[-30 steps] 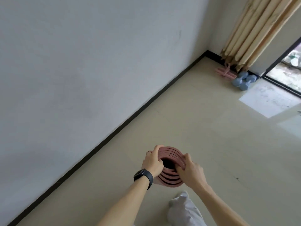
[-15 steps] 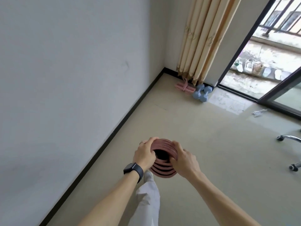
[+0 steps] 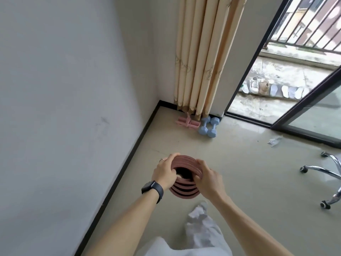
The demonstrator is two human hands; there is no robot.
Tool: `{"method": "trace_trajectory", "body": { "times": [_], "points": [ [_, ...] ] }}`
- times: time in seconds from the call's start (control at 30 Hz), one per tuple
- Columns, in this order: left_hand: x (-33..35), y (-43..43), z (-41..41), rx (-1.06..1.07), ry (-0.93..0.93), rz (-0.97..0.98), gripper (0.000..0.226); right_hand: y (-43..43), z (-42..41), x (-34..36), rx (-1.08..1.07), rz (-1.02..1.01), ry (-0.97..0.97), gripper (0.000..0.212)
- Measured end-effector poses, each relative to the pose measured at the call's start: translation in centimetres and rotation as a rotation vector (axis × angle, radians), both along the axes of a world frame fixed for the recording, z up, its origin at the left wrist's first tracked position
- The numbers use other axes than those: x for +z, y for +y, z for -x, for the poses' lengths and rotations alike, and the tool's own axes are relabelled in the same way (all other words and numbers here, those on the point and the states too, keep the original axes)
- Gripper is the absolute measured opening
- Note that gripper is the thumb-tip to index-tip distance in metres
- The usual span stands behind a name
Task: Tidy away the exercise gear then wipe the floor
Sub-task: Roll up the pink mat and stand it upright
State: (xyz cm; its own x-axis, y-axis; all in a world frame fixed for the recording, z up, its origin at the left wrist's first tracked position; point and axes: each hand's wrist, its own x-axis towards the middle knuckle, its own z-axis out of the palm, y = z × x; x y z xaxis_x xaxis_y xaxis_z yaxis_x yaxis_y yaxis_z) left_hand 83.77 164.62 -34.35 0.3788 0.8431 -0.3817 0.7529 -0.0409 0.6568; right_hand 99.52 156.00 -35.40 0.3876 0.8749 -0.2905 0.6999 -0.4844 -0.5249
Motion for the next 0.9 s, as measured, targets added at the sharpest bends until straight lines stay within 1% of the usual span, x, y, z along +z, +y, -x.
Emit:
{"method": "trace_trajectory", "body": {
  "times": [0.17,0.27,0.43,0.7,0.83,0.9],
  "points": [
    [-2.1,9.5,-7.0,0.042,0.034,0.013,0.066,10.1,-7.2,-2.7,0.052,0.012,0.012,0.055],
    [-2.2,14.4,-10.7,0.080,0.062,0.034,0.065,15.6,-10.8,-2.9,0.087,0.034,0.020,0.055],
    [-2.2,22.6,-14.9,0.172,0.052,0.056,0.065,25.5,-15.8,-2.5,0.191,0.054,0.001,0.054],
    [-6.2,38.4,-17.8,0.245,-0.003,0.094,0.067,42.0,-19.0,-4.5,0.281,0.058,-0.053,0.059],
    [-9.4,48.1,-18.6,0.255,-0.033,0.140,0.065,51.6,-19.7,-6.9,0.281,0.071,-0.093,0.062],
    [-11.2,51.9,-18.7,0.264,-0.040,0.164,0.068,55.8,-19.8,-8.5,0.284,0.083,-0.094,0.065]
  ]
}}
